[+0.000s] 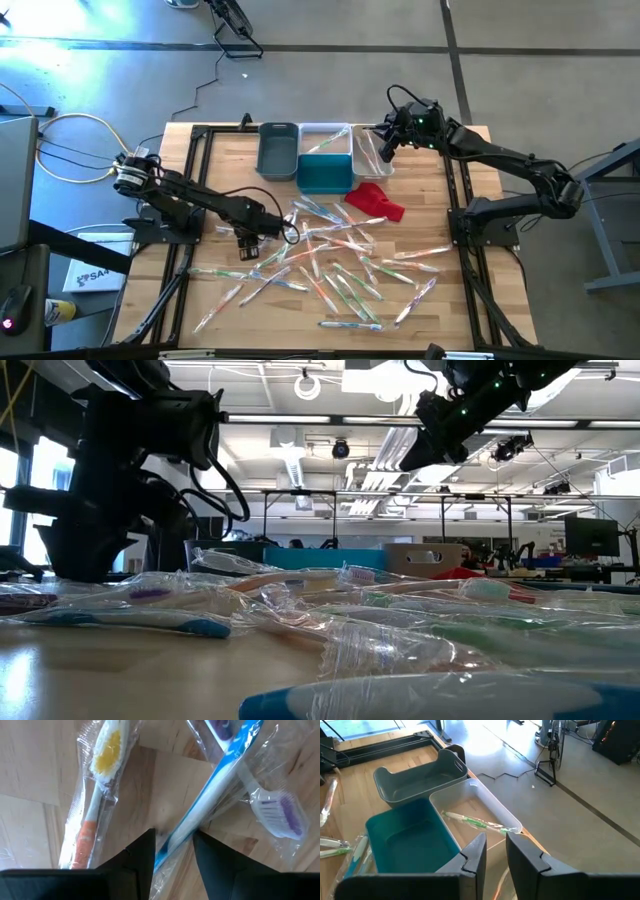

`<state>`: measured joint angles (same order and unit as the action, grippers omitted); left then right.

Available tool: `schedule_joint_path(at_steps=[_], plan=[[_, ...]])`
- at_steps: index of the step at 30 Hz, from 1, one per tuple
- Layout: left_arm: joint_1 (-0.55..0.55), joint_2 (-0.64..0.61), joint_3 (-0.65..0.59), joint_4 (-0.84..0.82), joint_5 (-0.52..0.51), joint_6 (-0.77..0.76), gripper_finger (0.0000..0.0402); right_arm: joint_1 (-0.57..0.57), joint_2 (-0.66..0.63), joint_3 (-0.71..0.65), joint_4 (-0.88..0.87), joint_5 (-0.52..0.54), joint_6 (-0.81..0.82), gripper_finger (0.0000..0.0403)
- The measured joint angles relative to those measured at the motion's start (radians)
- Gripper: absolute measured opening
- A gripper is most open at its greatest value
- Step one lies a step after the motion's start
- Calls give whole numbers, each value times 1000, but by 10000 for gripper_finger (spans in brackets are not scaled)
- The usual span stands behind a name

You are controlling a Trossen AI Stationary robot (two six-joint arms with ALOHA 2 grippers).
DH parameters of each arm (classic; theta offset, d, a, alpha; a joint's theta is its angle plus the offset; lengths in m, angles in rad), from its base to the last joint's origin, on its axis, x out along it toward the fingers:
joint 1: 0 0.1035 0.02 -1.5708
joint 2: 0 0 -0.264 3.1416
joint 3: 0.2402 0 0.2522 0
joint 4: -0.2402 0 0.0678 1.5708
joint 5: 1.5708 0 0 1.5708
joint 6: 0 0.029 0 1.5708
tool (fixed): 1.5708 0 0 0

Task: Pick & Place Toothbrushes
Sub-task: Put the blue toothbrush into the gray bin

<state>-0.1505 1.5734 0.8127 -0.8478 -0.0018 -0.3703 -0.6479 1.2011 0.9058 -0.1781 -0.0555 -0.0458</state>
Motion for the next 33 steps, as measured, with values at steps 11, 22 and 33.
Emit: schedule_joint_path(at_steps=[11, 22, 33], plan=[[0, 0, 0, 16, 22, 7, 56, 0, 0, 0, 0, 0, -2, 67], [0, 1, 0, 19, 23, 7, 24, 0, 0, 0, 0, 0, -2, 67], [-1, 2, 0, 19, 17, 29, 24, 0, 0, 0, 0, 0, -2, 67]])
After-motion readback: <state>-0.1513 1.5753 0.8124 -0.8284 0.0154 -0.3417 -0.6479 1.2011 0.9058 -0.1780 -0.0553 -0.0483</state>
